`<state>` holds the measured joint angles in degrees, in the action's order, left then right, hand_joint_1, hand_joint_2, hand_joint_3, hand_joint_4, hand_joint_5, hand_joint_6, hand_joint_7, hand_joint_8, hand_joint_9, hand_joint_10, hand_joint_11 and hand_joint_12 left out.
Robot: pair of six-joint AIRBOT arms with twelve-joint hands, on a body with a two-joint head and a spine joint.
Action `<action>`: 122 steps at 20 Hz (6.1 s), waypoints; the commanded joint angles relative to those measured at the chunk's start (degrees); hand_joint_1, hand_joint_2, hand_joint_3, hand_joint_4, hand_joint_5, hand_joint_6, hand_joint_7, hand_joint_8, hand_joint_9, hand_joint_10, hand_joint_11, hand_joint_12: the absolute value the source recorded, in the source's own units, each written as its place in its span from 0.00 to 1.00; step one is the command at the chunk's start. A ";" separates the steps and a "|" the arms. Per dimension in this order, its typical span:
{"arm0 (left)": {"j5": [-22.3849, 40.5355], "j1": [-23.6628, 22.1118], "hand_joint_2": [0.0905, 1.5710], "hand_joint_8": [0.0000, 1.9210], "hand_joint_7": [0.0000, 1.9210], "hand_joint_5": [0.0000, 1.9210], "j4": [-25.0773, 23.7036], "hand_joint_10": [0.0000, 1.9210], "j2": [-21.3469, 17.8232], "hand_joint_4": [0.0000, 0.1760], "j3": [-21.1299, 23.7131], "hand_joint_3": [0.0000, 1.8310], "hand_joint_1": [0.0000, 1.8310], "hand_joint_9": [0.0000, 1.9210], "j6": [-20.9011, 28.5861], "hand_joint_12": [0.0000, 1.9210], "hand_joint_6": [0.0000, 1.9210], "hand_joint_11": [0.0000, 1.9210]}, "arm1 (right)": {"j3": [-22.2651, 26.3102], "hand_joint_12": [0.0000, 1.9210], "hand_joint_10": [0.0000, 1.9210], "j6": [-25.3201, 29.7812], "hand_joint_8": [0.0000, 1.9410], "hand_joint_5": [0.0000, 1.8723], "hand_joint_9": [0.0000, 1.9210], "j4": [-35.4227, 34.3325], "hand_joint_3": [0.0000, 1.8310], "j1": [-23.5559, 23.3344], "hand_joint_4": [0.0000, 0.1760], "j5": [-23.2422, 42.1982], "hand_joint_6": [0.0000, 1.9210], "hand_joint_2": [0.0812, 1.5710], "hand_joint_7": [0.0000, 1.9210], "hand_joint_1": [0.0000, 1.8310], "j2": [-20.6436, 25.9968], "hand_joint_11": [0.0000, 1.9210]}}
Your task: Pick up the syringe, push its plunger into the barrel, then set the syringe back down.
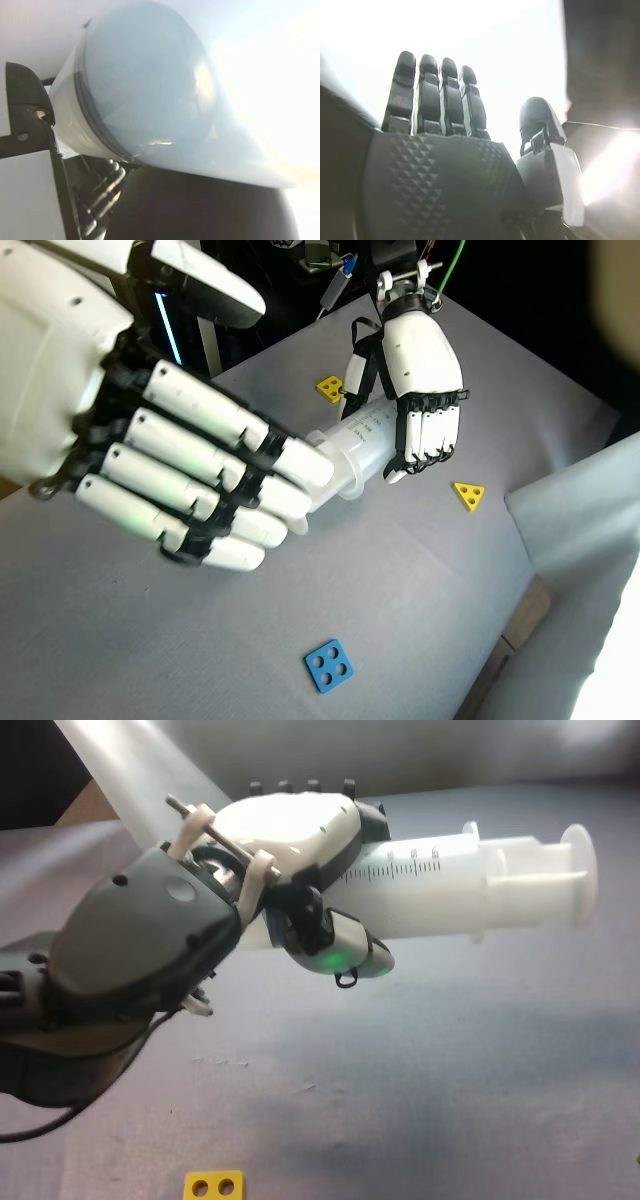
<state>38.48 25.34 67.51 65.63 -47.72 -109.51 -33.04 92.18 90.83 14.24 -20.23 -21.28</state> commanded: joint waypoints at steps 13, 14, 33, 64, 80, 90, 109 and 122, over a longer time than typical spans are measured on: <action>0.36 -1.97 0.80 0.81 0.39 0.31 -3.23 0.82 -1.63 0.00 0.66 0.00 0.73 0.32 -0.28 0.76 0.69 0.23 | 2.58 0.13 0.00 12.29 0.00 0.06 0.05 -16.69 0.00 4.55 0.00 -3.21 0.00 0.85 0.06 0.00 -1.06 0.00; 0.36 -2.10 0.80 0.81 0.39 0.31 -3.16 0.82 -1.39 0.00 0.60 0.00 0.73 0.32 -0.28 0.76 0.69 0.23 | 2.56 0.14 0.00 12.20 0.00 0.06 0.05 -16.82 0.00 4.60 0.00 -3.12 0.00 0.85 0.06 0.00 -1.93 0.00; 0.67 -3.74 0.80 0.83 0.39 0.31 -1.07 0.82 -0.07 0.00 0.13 0.00 0.73 0.32 -2.38 0.76 0.68 0.24 | 1.86 0.08 0.00 11.66 0.00 0.04 0.03 -17.74 0.00 -0.04 0.00 -5.84 0.00 0.84 0.04 0.00 -15.24 0.00; 0.34 -3.96 0.80 0.80 0.39 0.28 -1.06 0.83 -0.10 0.00 -0.25 0.00 0.73 0.33 -3.09 0.78 0.71 0.23 | 2.24 0.07 0.00 19.25 0.00 0.04 0.03 -12.36 0.00 -1.57 0.00 -16.81 0.00 0.84 0.04 0.00 -35.97 0.00; 0.10 -3.64 0.79 0.79 0.41 0.30 -2.37 0.82 -0.06 0.00 -0.22 0.00 0.73 0.34 -3.24 0.78 0.69 0.24 | -5.89 0.13 0.00 -3.55 0.00 0.05 0.04 -7.56 0.00 -0.96 0.00 5.49 0.00 0.84 0.04 0.00 -11.00 0.00; -1.04 3.00 0.81 0.83 0.38 0.28 -9.79 0.84 0.80 0.00 -1.14 0.00 0.72 0.31 0.22 0.79 0.71 0.22 | -14.23 0.13 0.00 -32.28 0.00 0.05 0.04 13.72 0.00 -2.65 0.00 33.15 0.00 0.84 0.04 0.00 -9.38 0.00; 4.29 15.65 0.80 0.81 0.39 0.30 -22.37 0.83 5.31 0.00 -2.67 0.00 0.73 0.32 14.21 0.77 0.70 0.23 | -14.22 0.10 0.00 -42.02 0.00 0.05 0.03 13.33 0.00 8.05 0.00 33.46 0.00 0.84 0.04 0.00 -15.71 0.00; 4.29 15.78 0.78 0.63 0.20 0.38 -23.07 0.66 5.74 0.00 -2.75 0.00 0.60 0.14 15.33 0.76 0.71 0.07 | -14.21 0.15 0.00 -42.04 0.00 0.06 0.04 13.32 0.00 8.26 0.00 34.62 0.00 0.84 0.05 0.00 -16.27 0.00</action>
<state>38.17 41.67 47.55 71.26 -50.57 -94.43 -47.27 50.11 105.71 22.94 15.38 -37.47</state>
